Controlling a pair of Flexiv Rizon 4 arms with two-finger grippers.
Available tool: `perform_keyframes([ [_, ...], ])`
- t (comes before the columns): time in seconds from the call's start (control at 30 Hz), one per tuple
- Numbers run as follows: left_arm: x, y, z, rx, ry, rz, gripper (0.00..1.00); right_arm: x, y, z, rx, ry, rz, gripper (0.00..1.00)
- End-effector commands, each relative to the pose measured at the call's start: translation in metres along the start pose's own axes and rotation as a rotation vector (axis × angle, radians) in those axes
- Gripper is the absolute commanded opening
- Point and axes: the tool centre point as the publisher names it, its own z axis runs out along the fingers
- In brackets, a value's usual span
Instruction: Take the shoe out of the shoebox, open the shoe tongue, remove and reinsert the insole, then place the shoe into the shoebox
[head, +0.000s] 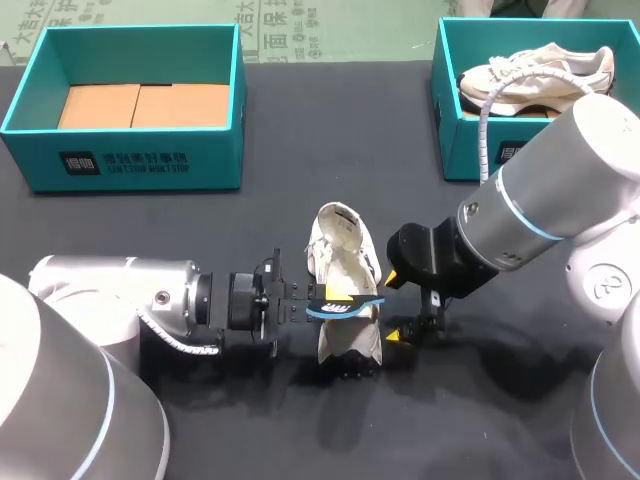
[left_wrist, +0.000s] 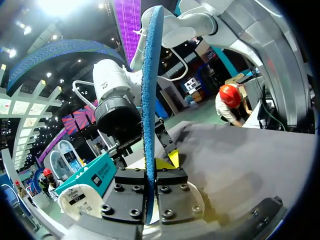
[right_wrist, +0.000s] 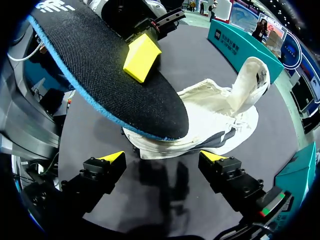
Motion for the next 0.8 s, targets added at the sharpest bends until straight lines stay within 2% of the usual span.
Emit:
perform_keyframes([
  [0.03,0.002,0.002,0.004,-0.007,-0.013,0.007,0.00,0.002,-0.001,0.001,-0.001,-0.003,0.000,1.00],
  [0.47,-0.005,0.013,0.007,-0.009,-0.048,0.021,0.00,0.002,-0.001,0.001,-0.001,-0.003,0.000,1.00],
  [0.8,-0.009,0.031,0.007,-0.047,-0.037,0.041,0.00,0.002,-0.001,0.001,-0.001,-0.003,0.000,1.00],
])
